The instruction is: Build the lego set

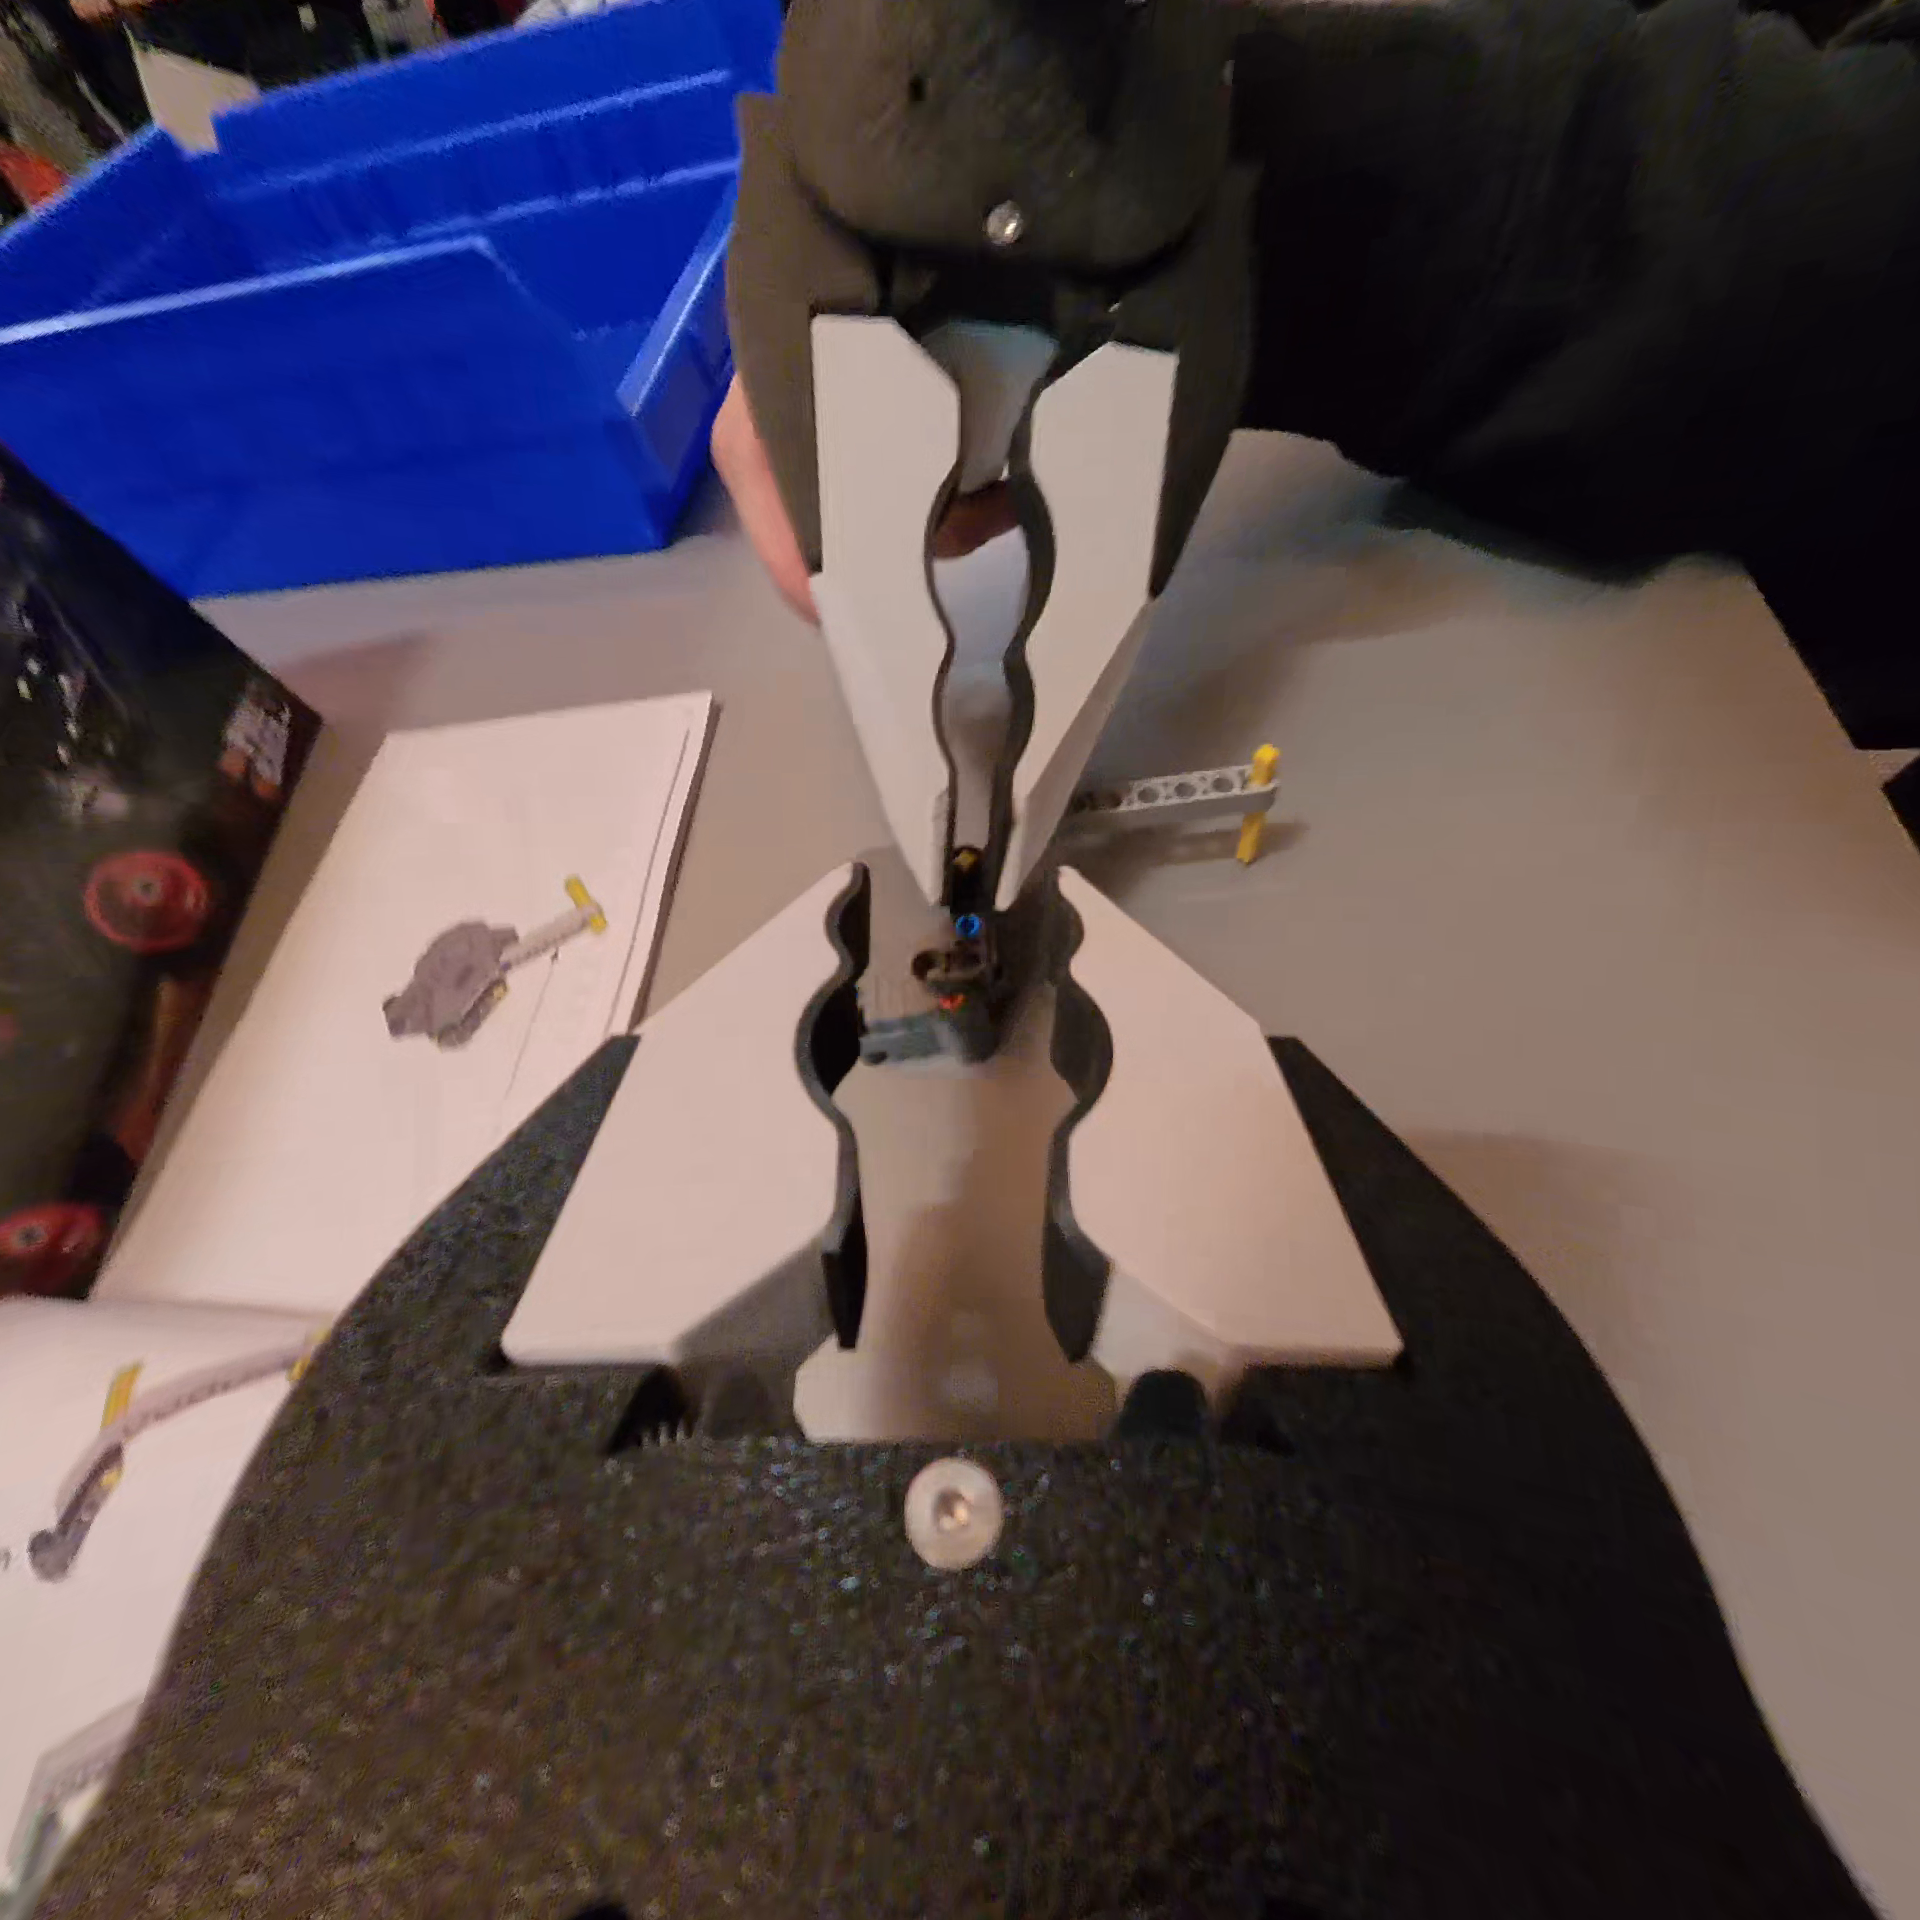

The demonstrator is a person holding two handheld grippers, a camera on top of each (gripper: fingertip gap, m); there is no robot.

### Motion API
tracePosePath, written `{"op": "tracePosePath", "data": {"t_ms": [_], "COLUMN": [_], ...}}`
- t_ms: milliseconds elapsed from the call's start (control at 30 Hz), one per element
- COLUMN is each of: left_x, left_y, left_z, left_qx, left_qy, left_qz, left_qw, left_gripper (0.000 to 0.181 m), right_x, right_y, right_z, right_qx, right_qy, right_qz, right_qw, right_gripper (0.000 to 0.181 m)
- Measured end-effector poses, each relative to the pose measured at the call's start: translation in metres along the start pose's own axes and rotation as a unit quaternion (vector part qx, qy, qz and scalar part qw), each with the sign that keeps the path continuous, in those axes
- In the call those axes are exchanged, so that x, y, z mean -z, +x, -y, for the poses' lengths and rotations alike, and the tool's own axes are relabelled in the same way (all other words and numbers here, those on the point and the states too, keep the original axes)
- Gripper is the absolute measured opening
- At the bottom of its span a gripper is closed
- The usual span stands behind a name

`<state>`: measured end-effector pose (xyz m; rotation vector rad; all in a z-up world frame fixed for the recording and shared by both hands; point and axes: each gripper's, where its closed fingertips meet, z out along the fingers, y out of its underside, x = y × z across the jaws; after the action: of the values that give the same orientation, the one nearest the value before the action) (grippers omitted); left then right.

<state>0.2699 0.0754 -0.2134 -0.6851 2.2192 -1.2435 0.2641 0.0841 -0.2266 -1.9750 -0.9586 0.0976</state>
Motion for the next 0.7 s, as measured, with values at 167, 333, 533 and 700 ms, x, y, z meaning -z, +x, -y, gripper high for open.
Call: {"op": "tracePosePath", "data": {"t_ms": [167,333,533,700], "left_x": [-0.015,-0.015,-0.014,-0.013], "left_y": [-0.001,-0.001,-0.002,0.001], "left_z": [-0.019,-0.020,-0.023,-0.022], "left_qx": [0.008,0.011,0.014,0.017], "left_qy": [-0.063,-0.065,-0.071,-0.071], "left_qz": [0.011,0.010,0.013,0.013], "left_qw": [0.998,0.998,0.997,0.997], "left_gripper": [0.017,0.014,0.014,0.022], "right_x": [0.002,0.022,0.018,0.007], "right_y": [0.001,0.023,0.037,0.026], "right_z": [-0.001,0.002,-0.009,-0.017], "right_qx": [-0.003,-0.076,-0.303,-0.357], "right_qy": [0.002,0.058,0.098,0.077], "right_qz": [0.001,-0.046,-0.009,0.026], "right_qw": [1.000,0.994,0.948,0.931], "right_gripper": [0.006,0.034,0.050,0.058]}}
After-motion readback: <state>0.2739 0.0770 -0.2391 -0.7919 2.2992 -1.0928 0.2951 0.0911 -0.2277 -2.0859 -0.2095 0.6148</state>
